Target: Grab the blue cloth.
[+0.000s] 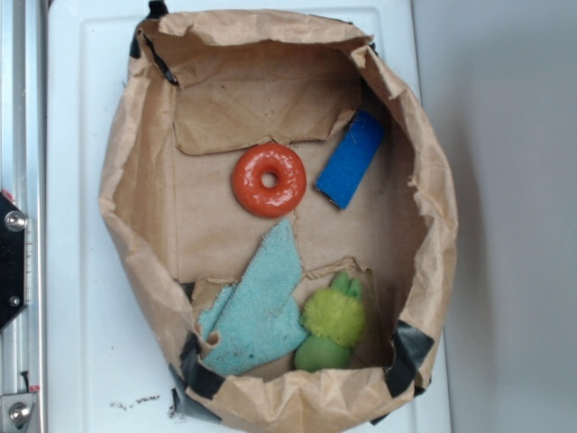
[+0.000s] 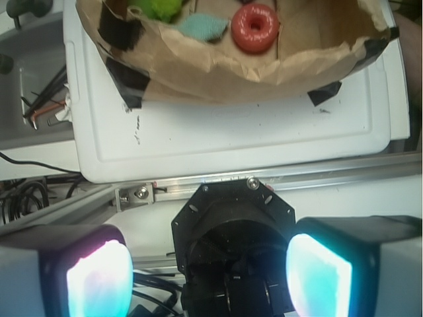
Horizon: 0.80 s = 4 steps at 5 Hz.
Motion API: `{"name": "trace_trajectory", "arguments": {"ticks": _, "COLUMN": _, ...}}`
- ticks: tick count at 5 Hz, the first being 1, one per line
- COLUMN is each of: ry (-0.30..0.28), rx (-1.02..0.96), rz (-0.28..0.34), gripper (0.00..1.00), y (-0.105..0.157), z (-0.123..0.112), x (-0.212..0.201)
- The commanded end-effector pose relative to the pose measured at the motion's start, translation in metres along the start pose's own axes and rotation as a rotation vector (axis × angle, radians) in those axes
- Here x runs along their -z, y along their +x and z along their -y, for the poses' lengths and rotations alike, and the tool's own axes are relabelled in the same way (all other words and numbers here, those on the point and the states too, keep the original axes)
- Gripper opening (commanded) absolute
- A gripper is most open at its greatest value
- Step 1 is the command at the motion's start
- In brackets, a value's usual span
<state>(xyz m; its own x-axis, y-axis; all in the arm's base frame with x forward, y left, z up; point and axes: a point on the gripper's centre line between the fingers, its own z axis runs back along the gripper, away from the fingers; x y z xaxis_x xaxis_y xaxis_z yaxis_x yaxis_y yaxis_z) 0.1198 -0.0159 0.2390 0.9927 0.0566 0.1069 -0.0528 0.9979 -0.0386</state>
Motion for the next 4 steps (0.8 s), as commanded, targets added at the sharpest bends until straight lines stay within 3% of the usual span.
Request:
{"name": "trace_trajectory", "arguments": {"ticks": 1, "ry": 0.047, "rx": -0.111, "rz": 0.098, "gripper": 1.0, "y": 0.076, "z": -0.016, "x": 0.02}}
{"name": "trace_trajectory", "arguments": {"ticks": 2, "ry": 0.054, "rx": -0.084, "rz": 0.181, "gripper": 1.0, "y": 0.101, "z": -0.031, "x": 0.032}}
{"name": "trace_trajectory", "arguments": {"ticks": 4, "ry": 0.044, "rx": -0.125, "rz": 0.206, "gripper": 1.0, "y": 0.14, "z": -0.061, "x": 0.066}}
